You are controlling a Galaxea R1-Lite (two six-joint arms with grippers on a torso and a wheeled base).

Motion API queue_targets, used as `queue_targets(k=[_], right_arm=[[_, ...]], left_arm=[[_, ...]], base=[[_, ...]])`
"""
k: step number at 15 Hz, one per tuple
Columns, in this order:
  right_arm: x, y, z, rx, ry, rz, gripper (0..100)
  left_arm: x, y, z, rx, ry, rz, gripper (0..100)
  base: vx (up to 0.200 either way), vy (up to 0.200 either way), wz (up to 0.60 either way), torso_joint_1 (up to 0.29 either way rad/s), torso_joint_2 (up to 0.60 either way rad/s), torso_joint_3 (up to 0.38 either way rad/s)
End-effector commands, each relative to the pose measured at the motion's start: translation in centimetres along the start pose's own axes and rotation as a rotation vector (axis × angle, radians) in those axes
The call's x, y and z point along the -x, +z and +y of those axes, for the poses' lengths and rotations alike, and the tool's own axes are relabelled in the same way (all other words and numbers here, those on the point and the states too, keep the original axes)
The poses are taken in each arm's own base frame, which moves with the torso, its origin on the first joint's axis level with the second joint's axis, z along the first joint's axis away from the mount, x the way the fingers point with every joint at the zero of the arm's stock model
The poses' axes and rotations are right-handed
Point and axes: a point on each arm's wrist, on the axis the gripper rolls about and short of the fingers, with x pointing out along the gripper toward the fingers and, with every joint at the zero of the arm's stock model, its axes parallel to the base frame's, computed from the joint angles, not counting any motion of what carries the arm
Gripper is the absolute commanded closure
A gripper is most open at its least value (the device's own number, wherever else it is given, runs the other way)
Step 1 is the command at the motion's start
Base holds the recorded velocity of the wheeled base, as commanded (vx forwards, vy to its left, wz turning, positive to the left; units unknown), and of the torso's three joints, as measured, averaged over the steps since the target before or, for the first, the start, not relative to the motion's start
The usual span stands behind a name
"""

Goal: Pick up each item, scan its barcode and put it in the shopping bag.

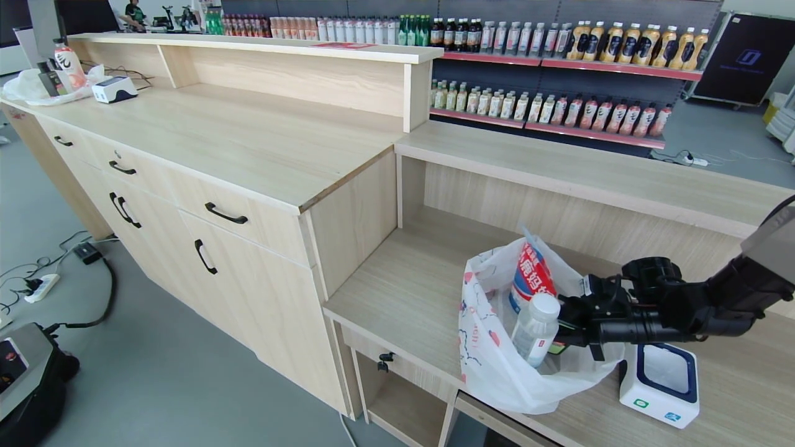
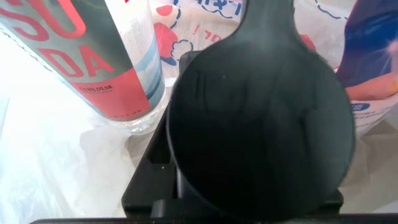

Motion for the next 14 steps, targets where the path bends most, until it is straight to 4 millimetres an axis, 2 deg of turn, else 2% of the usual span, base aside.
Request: queue_targets(k=[1,14], right_arm=[[-0.01,-0.05,0.10,-0.001,0.002,0.000,100],[0.38,-0.03,0.54,-0.008,0.002,0.004,100]], left_arm=[[0.00,0.00,0.00,0.000,0.001,0.000,0],[0.00,0.01,0.00,0.000,0.000,-0.002,0]], base=[[0.000,0.000,0.00,0.000,0.00,0.000],[0.000,0.000,0.00,0.000,0.00,0.000]])
